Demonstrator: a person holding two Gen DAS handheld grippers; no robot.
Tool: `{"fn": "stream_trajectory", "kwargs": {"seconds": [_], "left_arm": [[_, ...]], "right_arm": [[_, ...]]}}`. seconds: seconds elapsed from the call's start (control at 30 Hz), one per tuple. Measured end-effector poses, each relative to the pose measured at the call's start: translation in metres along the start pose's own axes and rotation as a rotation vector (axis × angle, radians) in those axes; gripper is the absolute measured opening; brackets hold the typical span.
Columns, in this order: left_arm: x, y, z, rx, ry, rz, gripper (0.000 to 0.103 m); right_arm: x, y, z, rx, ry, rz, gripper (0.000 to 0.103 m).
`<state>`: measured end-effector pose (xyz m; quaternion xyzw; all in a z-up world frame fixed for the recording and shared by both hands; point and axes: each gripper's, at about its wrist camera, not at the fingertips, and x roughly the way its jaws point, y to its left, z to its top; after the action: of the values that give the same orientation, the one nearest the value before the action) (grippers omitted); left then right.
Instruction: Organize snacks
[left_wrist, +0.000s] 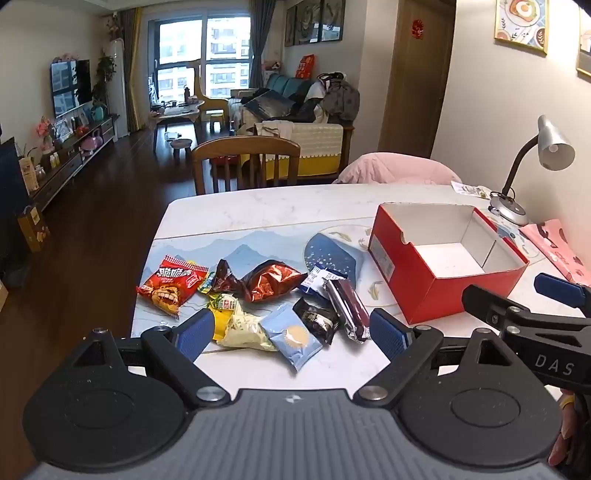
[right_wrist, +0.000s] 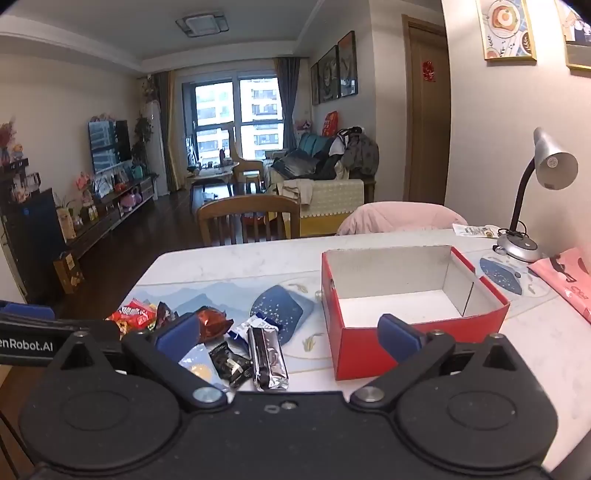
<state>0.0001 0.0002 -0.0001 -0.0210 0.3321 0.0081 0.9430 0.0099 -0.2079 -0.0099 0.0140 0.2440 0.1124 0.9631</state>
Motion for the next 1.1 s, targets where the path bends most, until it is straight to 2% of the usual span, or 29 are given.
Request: {"fn": "stream_trajectory", "kwargs": {"seconds": [0.2, 0.4, 1.1], "left_arm": [[-0.001, 0.010, 0.001, -0.060, 0.020, -0.033, 0.091], [-0.006, 0.005, 0.001, -0.033, 0.008, -0.014, 0.091], [-0.007, 0.004, 0.003, -0.027, 0.007, -0.020, 0.091]], "right_arm": [[-0.003, 0.007, 0.007, -0.040, 0.034, 0.041, 0.103], [0.003, 0.009, 0.000, -0.028, 0.040, -0.010, 0.103], [-0.007, 0.012, 0.001, -0.024, 0.022, 0.000, 0.103]]}}
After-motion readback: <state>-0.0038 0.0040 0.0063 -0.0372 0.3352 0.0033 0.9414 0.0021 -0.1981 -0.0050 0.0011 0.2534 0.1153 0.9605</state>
